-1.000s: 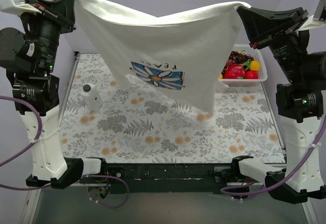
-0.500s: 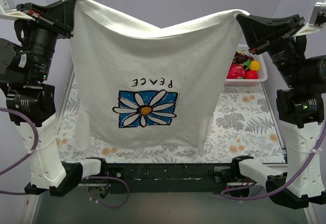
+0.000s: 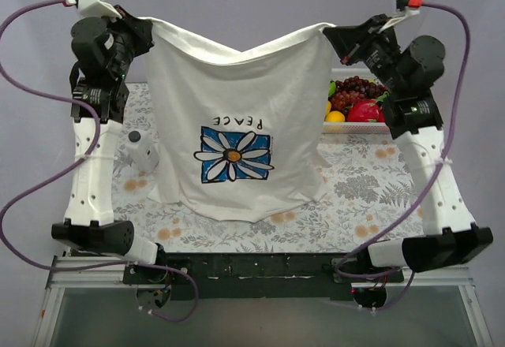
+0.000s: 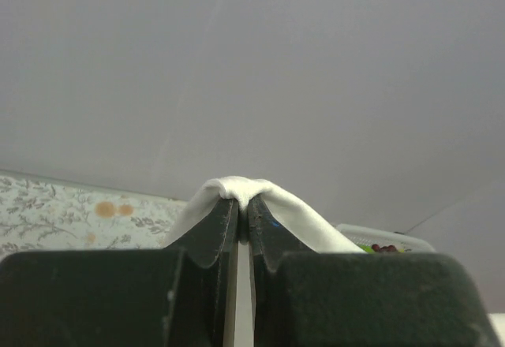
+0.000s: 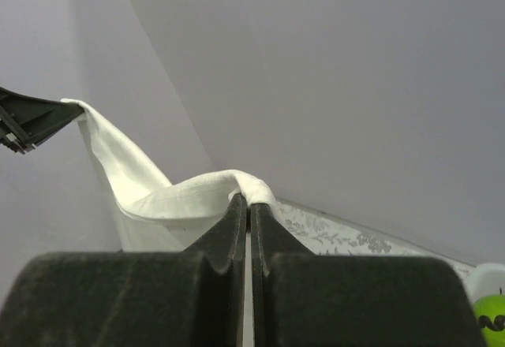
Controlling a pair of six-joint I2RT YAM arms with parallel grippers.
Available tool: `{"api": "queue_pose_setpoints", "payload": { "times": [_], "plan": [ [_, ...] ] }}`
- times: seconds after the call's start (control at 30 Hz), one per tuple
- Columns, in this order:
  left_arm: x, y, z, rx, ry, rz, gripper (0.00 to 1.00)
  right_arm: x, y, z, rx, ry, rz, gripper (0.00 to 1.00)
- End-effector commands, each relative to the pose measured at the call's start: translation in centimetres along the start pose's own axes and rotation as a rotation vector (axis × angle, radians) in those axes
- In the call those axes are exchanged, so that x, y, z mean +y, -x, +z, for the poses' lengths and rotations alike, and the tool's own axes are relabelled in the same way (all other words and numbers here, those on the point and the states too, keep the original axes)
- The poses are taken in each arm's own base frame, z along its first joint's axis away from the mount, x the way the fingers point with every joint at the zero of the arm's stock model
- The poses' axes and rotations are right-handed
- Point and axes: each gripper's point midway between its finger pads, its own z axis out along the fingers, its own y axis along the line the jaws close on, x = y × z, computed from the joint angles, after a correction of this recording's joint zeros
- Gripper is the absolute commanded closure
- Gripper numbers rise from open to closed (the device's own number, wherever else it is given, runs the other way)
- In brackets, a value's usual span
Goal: Pin the brooch onto the clothing
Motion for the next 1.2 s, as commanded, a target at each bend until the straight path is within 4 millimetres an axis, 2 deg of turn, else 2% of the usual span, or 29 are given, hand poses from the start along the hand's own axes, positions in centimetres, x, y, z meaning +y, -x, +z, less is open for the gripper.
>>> {"api": "queue_pose_setpoints", "payload": {
  "times": [0.0, 0.03, 0.07, 0.1, 0.13, 0.17, 0.2, 0.23, 0.27, 0.3, 0.33, 0.43, 0.53, 0.57, 0.63, 0.7, 0.73, 0.77, 0.8, 0.83, 0.87, 0.9, 0.93, 0.97, 1.0, 1.03, 1.07, 1.1, 1.17],
  "plan": [
    [1.5, 0.6, 3.3, -0.047, 0.043, 0.021, 1.00, -1.2, 0.7, 3.8, -0.048, 0.046, -0.006, 0.99],
    [1.9, 0.3, 4.1, -0.040, 0.046, 0.021, 1.00, -1.5, 0.8, 4.6, -0.039, 0.047, -0.001, 0.99],
    [1.3, 2.2, 4.3, -0.078, 0.032, 0.014, 1.00, -3.5, -0.9, 6.7, -0.003, 0.025, 0.017, 0.99],
    [2.3, 0.7, 6.5, -0.048, 0.045, 0.012, 1.00, -4.1, -0.8, 7.6, -0.003, 0.020, 0.008, 0.99],
    [2.4, 1.4, 7.0, -0.058, 0.041, 0.011, 1.00, -2.8, 2.4, 8.3, -0.066, 0.051, -0.022, 0.99],
    [1.5, 3.8, 7.0, -0.110, 0.016, 0.006, 1.00, -4.8, 0.7, 10.2, -0.040, 0.029, -0.003, 0.99],
    [2.0, 3.2, 8.5, -0.102, 0.019, -0.001, 1.00, -4.7, 1.7, 10.9, -0.069, 0.039, -0.015, 0.99],
    [2.2, 3.9, 9.0, -0.123, 0.017, -0.001, 1.00, -3.4, 4.5, 11.2, -0.133, 0.071, -0.039, 0.99],
    [2.0, 4.8, 9.1, -0.150, 0.006, -0.003, 1.00, -4.4, 4.2, 12.4, -0.148, 0.066, -0.037, 0.99],
    [1.5, 5.7, 9.1, -0.181, -0.009, -0.008, 1.00, -4.2, 5.1, 12.6, -0.182, 0.075, -0.052, 0.99],
    [2.6, 7.6, 8.8, -0.241, 0.000, -0.001, 1.00, -4.1, 5.6, 12.7, -0.208, 0.082, -0.052, 0.99],
    [2.5, 9.9, 8.0, -0.302, -0.032, 0.001, 1.00, -2.8, 9.5, 11.2, -0.357, 0.082, -0.113, 0.99],
    [2.9, 12.0, 6.7, -0.357, -0.030, 0.000, 1.00, -2.1, 11.4, 9.8, -0.416, 0.062, -0.162, 0.99],
    [3.0, 12.7, 6.3, -0.375, -0.026, 0.002, 1.00, -2.7, 11.2, 9.7, -0.417, 0.037, -0.181, 0.99],
    [2.8, 13.3, 5.7, -0.393, -0.037, 0.005, 1.00, -1.4, 12.5, 8.4, -0.460, 0.053, -0.219, 0.99],
    [2.6, 12.7, 5.7, -0.372, -0.050, 0.002, 1.00, -2.2, 11.0, 8.3, -0.435, 0.038, -0.235, 0.99],
    [3.6, 10.8, 6.6, -0.322, -0.034, -0.018, 1.00, -1.8, 11.0, 7.5, -0.434, 0.041, -0.235, 0.99],
    [3.5, 10.6, 5.9, -0.312, -0.035, -0.021, 1.00, -2.0, 10.2, 7.4, -0.419, 0.038, -0.231, 0.99],
    [3.8, 9.9, 5.8, -0.300, -0.030, -0.022, 1.00, -3.7, 6.9, 7.7, -0.353, 0.014, -0.202, 0.99],
    [5.9, 6.2, 6.9, -0.222, 0.016, -0.034, 1.00, -3.0, 6.8, 6.8, -0.349, 0.026, -0.207, 0.99],
    [5.3, 6.9, 5.1, -0.240, 0.015, -0.033, 1.00, -3.5, 5.6, 6.5, -0.324, 0.015, -0.196, 0.99],
    [6.2, 5.6, 4.8, -0.225, 0.037, -0.040, 1.00, -5.5, 1.3, 6.3, -0.239, -0.018, -0.161, 0.99],
    [7.9, 2.0, 4.8, -0.151, 0.077, -0.055, 1.00, -5.1, 1.1, 5.2, -0.240, -0.028, -0.162, 0.99],
    [8.0, 1.3, 3.4, -0.137, 0.087, -0.060, 1.00, -6.0, -0.9, 4.6, -0.204, -0.053, -0.143, 0.99],
    [8.7, -0.1, 2.7, -0.110, 0.112, -0.071, 1.00, -7.7, -4.9, 3.8, -0.127, -0.092, -0.109, 0.99],
    [9.5, -1.7, 2.1, -0.078, 0.136, -0.078, 1.00, -7.6, -5.8, 2.5, -0.114, -0.108, -0.096, 0.99],
    [11.8, -6.3, 1.7, 0.013, 0.196, -0.100, 1.00, -8.0, -7.4, 1.7, -0.085, -0.125, -0.072, 0.99],
    [11.8, -7.0, 0.0, 0.026, 0.208, -0.117, 1.00, -8.2, -8.9, 0.9, -0.054, -0.131, -0.052, 0.99],
    [13.2, -12.1, -2.3, 0.140, 0.237, -0.153, 1.00, -9.2, -14.2, -1.9, 0.064, -0.176, -0.003, 0.99]
  ]
}}
